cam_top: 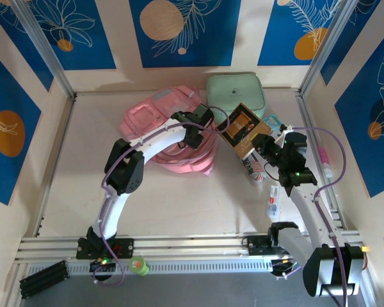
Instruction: Pack the student bag
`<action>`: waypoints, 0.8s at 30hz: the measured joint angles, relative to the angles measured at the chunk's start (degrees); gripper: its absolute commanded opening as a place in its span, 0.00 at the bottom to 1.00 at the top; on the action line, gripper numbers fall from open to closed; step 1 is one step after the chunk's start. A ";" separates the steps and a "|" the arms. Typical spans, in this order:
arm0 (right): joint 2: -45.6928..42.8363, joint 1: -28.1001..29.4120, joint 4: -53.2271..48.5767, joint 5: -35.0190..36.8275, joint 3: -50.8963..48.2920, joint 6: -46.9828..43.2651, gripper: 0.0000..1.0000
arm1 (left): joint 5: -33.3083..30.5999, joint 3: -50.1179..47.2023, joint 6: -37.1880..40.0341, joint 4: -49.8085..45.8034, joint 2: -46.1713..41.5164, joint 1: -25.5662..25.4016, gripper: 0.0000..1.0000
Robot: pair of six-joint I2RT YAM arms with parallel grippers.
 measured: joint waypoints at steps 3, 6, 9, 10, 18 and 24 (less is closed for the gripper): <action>0.00 0.00 0.35 -0.35 -0.02 0.20 0.14 | -0.90 0.55 -0.48 -0.83 0.13 -0.13 0.43; -0.02 0.00 0.35 -0.37 -0.02 0.20 0.14 | -0.90 1.84 -1.64 -1.88 0.59 -0.26 0.38; -0.07 0.00 0.35 -0.33 -0.20 0.17 0.14 | -0.83 2.58 -2.80 -2.78 1.01 -0.26 0.28; -0.20 0.00 0.33 -0.31 -0.31 0.17 0.14 | -0.85 2.69 -3.21 -2.84 1.07 -0.33 0.25; -3.23 0.00 -1.25 0.94 -0.68 -0.13 0.14 | -0.22 1.51 -5.03 -2.40 -0.35 -0.37 0.00; -6.05 -0.09 -2.40 3.13 -3.39 -0.61 0.15 | 0.92 -4.35 -7.04 0.83 -9.27 -0.17 0.00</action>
